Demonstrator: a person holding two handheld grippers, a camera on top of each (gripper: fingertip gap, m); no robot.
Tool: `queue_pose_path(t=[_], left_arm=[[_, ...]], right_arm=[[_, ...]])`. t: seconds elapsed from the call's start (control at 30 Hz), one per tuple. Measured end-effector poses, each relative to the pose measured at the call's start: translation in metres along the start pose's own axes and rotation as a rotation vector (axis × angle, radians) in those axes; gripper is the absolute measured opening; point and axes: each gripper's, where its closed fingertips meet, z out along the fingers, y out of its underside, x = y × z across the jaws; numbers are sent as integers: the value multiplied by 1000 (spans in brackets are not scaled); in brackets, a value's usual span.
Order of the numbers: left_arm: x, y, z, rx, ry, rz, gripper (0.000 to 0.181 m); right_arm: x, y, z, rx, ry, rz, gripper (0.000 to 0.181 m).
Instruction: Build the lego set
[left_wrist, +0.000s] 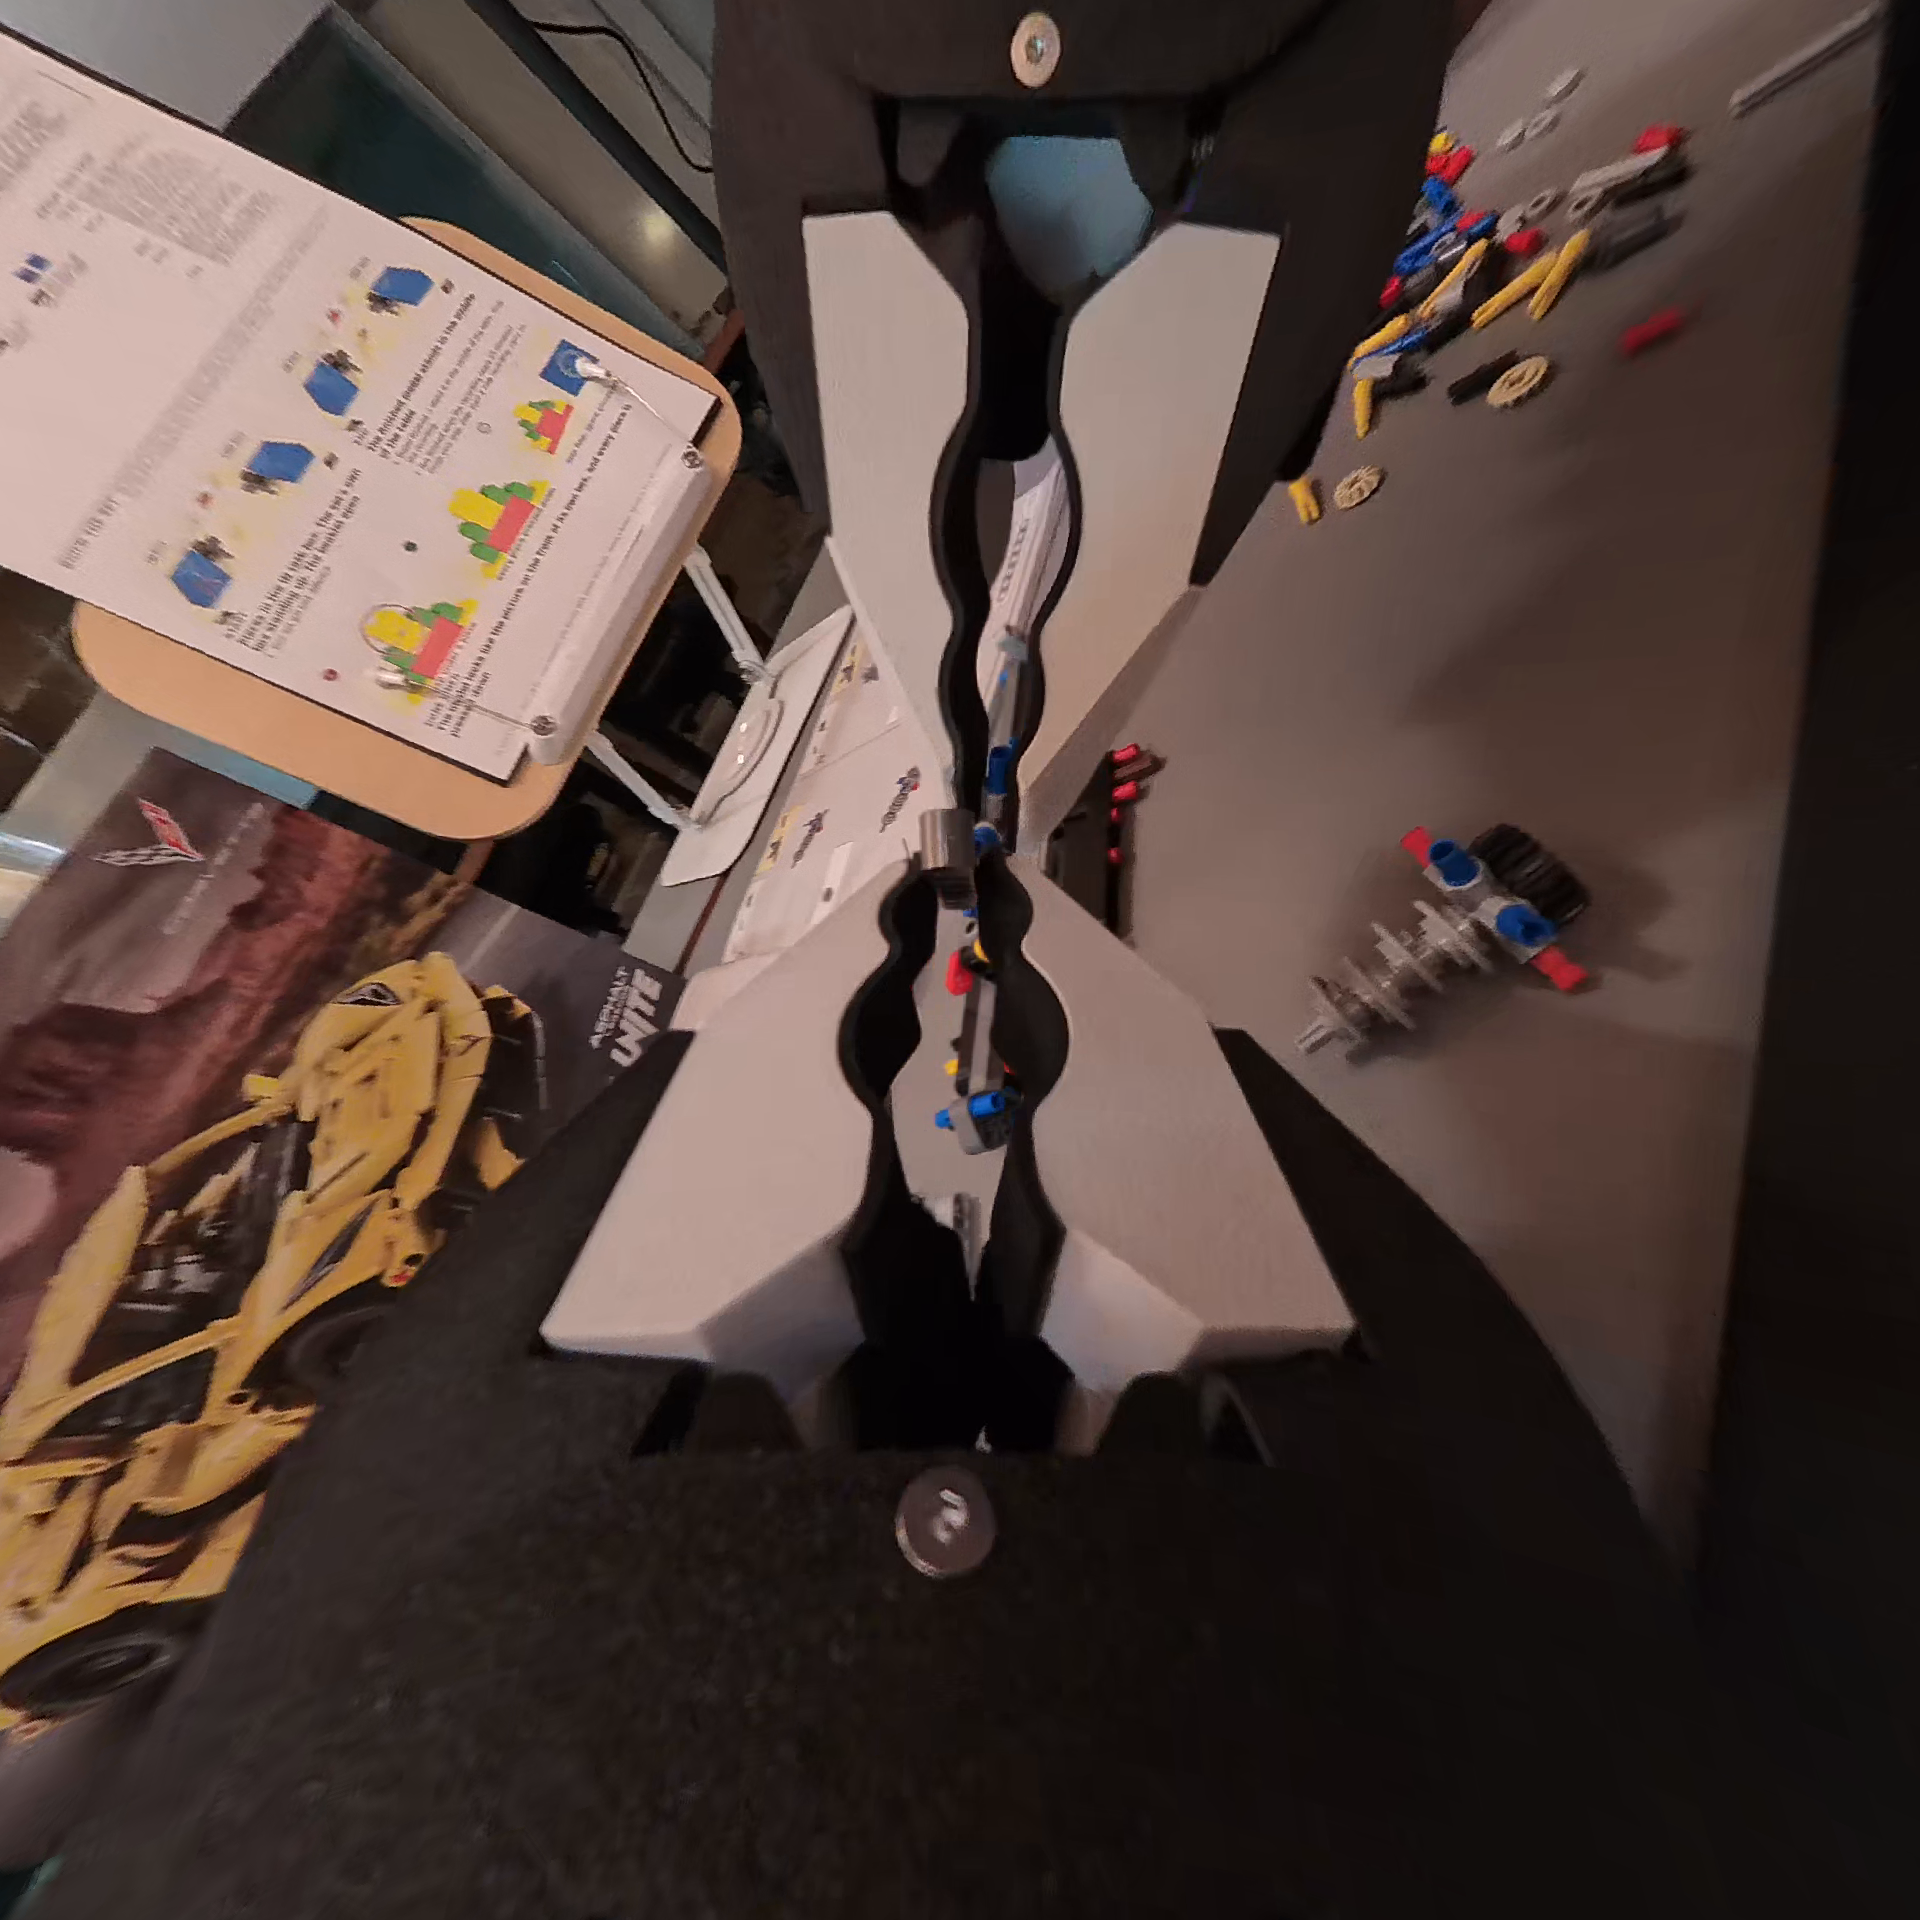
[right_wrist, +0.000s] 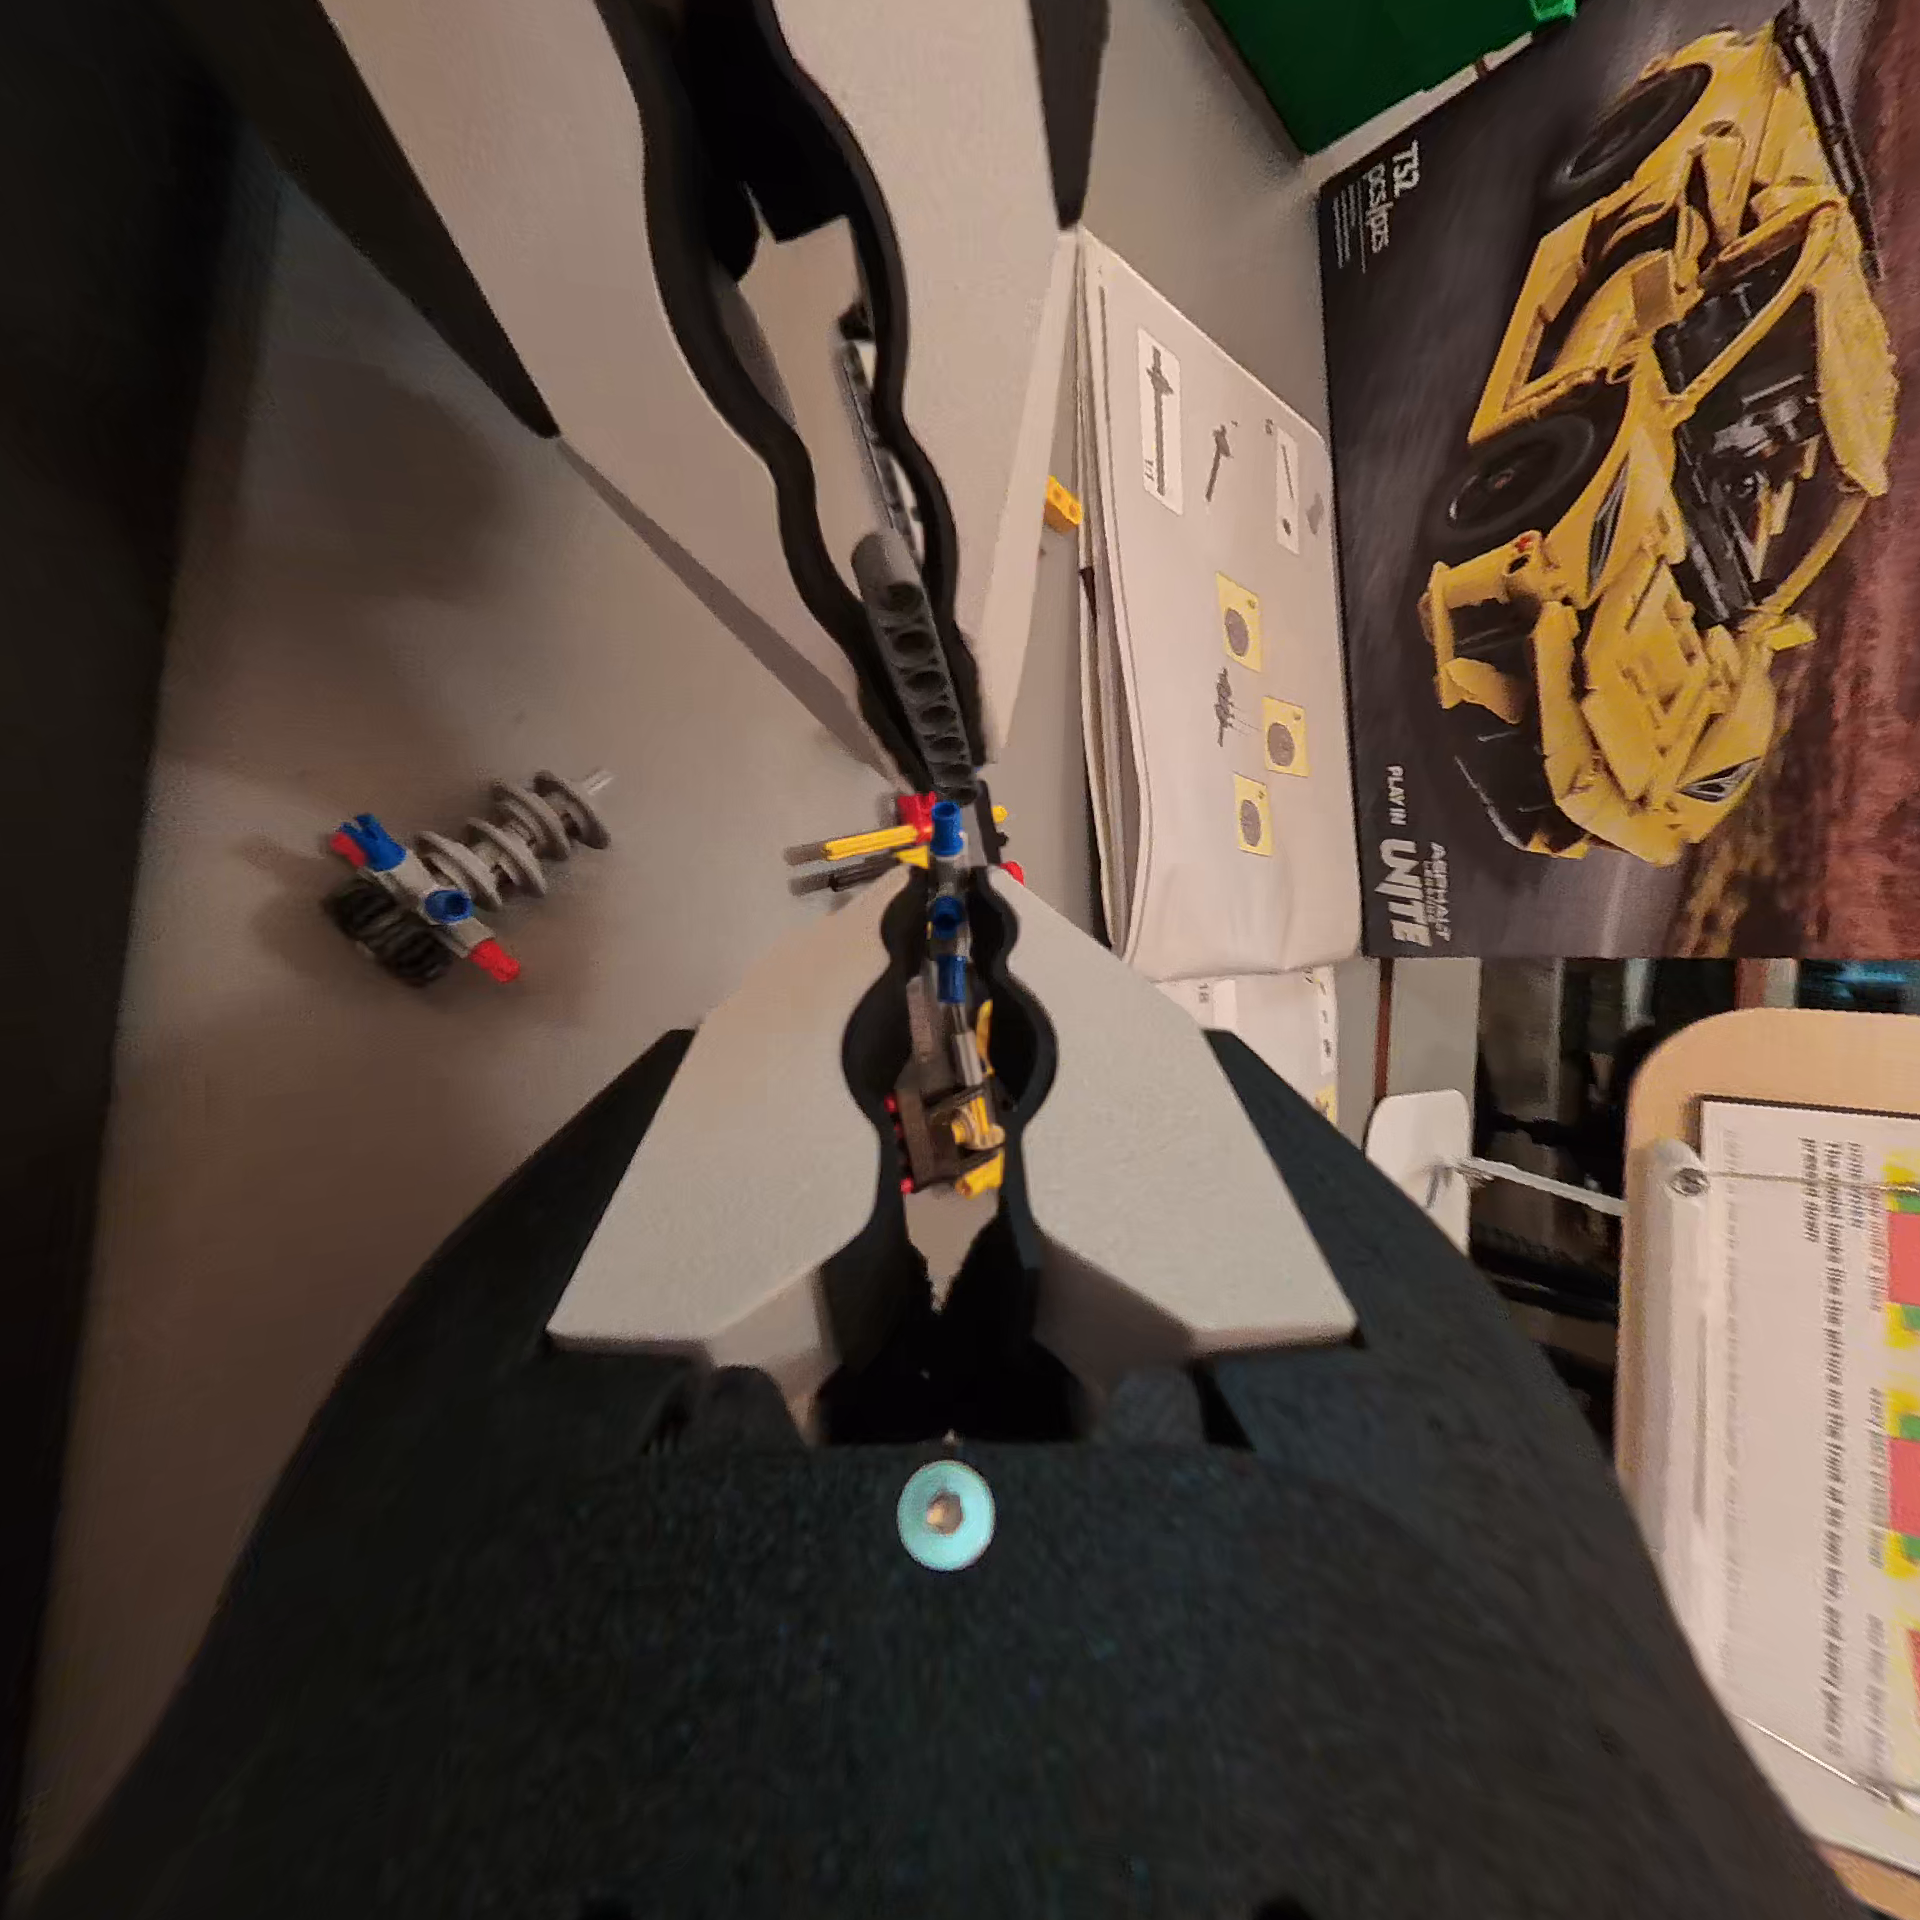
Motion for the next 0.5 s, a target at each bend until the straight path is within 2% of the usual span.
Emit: queue_pose_path(t=[0.17, 0.33, 0.5], left_arm=[[-3, 3, 1, -32, -61, 84, 6], [-4, 3, 1, -42, -79, 121, 6], [-1, 6, 5, -91, -122, 234, 6]], right_arm=[[3, -2, 1, -58, 75, -58, 6], [7, -3, 1, -68, 98, -21, 6], [4, -2, 4, -112, 101, -32, 6]])
